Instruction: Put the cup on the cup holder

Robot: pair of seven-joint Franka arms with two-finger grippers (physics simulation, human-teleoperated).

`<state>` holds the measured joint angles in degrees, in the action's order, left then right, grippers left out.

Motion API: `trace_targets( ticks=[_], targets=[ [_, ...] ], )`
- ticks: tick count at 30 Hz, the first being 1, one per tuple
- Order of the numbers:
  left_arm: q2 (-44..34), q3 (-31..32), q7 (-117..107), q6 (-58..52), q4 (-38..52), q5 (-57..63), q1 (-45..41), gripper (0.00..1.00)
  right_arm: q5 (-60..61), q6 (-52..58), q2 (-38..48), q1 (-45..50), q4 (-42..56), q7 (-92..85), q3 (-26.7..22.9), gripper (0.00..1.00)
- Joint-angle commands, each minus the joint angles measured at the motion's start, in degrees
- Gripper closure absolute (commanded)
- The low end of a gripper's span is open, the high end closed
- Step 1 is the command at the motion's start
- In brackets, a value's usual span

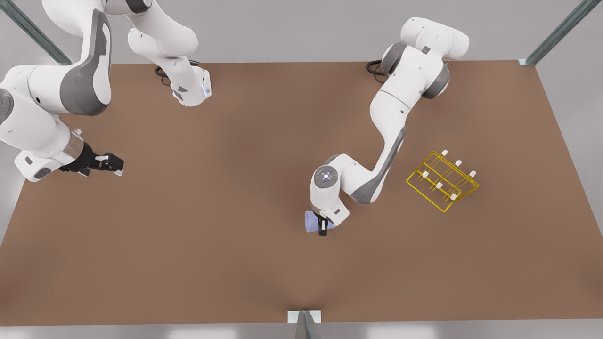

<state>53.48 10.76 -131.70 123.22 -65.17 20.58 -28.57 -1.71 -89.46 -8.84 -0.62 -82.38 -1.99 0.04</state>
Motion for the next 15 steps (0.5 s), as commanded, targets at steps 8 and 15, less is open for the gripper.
trace_targets(
  ticks=[8,15],
  targets=[
    [-0.74,-6.89,1.27,-16.60,-0.22,23.01,0.01,0.23,0.39,0.43,0.23,-0.08,0.03,0.24,-0.04,0.00],
    [-0.13,-13.31,0.05,-25.82,-2.94,44.80,2.03,0.23,0.48,0.34,0.23,0.27,0.03,0.41,0.05,0.00]
  ],
)
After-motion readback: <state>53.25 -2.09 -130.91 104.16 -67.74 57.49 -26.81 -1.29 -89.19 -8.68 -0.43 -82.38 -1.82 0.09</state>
